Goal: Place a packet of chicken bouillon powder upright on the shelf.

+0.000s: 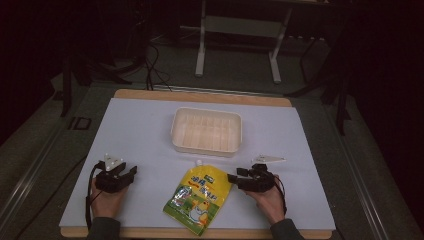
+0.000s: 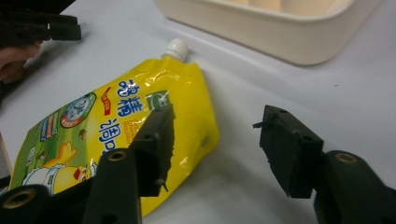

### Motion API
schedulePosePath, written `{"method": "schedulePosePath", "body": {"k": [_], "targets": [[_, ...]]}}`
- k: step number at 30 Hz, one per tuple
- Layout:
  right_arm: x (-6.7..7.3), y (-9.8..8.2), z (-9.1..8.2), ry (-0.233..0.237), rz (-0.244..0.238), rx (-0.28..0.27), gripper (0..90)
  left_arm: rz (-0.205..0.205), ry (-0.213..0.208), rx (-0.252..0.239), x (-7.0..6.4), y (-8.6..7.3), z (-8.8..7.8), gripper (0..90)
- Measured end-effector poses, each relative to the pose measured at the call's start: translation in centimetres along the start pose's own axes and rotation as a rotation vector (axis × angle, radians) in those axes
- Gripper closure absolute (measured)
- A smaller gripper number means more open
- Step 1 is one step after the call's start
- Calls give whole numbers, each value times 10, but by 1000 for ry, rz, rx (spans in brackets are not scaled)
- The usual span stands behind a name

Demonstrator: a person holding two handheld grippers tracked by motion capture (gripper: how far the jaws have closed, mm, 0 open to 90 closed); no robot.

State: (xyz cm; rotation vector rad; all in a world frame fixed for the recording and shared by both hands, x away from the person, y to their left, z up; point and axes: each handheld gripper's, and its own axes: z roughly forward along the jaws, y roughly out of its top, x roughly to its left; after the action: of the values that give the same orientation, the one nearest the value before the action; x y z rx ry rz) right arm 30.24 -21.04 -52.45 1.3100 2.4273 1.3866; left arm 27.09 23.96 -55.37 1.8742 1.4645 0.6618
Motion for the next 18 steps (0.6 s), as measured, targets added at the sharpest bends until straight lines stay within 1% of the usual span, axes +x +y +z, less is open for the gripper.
{"method": "schedulePosePath", "body": {"k": [5, 12, 17, 18], "targets": [[5, -1, 10, 25, -15, 27, 422, 6, 1, 2, 0, 0, 0, 541], [6, -5, 23, 38, -13, 61, 424, 9, 0, 5, -1, 0, 0, 540], [7, -6, 31, 60, -3, 81, 438, 9, 0, 5, -1, 0, 0, 539], [8, -6, 33, 65, -9, 83, 443, 10, 0, 6, -1, 0, 0, 539]]}}
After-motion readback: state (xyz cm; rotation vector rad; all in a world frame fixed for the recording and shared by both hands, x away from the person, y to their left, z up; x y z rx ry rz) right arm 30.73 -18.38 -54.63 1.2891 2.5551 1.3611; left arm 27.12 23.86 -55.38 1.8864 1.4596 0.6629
